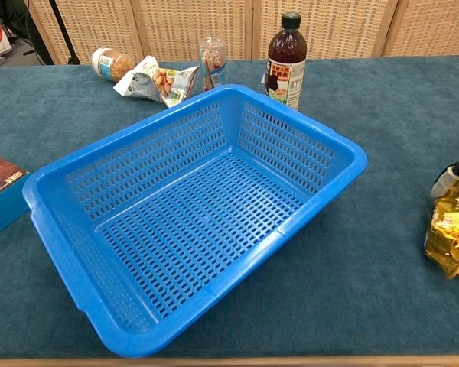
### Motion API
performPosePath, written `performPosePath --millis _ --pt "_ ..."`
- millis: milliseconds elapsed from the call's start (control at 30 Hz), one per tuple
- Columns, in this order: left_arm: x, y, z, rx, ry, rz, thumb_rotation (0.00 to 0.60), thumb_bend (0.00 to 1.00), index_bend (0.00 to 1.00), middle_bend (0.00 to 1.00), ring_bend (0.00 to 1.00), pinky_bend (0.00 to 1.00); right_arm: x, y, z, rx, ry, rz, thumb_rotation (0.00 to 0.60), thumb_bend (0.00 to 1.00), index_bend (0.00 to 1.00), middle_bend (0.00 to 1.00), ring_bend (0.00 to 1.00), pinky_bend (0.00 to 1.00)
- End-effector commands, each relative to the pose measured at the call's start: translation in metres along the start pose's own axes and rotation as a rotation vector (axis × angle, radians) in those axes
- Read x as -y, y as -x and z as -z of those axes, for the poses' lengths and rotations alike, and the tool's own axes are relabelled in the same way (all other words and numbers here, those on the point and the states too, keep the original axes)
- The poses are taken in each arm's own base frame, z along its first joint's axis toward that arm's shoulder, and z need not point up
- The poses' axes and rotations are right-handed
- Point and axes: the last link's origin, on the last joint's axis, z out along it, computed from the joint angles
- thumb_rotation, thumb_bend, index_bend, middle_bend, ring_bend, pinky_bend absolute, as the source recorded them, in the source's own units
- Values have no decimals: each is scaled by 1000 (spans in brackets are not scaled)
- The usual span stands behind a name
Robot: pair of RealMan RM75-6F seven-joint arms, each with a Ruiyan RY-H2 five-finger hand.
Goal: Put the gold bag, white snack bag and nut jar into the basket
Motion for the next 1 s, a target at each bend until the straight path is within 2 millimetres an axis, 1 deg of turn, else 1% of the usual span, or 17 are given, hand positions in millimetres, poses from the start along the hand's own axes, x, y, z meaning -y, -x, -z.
performPosePath --millis 33,333,467,533,700,833,1000 --pt "0 0 0 0 0 0 600 100 250 0 49 91 1 0 0 -2 -1 -2 600 182 465 287 239 392" --pt "0 -1 0 -2 -2 8 600 99 250 0 49 91 8 2 -5 -14 -17 2 600 191 551 333 289 461" --pt "1 -1 0 -1 -4 10 600 100 250 0 49 91 11 0 -9 -26 -22 5 600 203 612 368 331 507" --pt "1 -1 0 0 -5 11 600 99 250 0 49 91 13 -1 -11 -35 -26 12 600 207 663 408 371 534" --pt "1 -3 0 -2 -7 17 600 100 250 0 49 91 18 -5 -15 -54 -34 26 600 208 737 511 479 602" --pt "1 -4 0 -3 -6 20 600 100 250 0 49 91 19 -5 -17 -50 -34 36 600 214 764 554 521 634" --pt "2 -4 0 -2 -8 22 600 100 250 0 49 91 20 -8 -20 -59 -35 47 600 234 770 587 555 660"
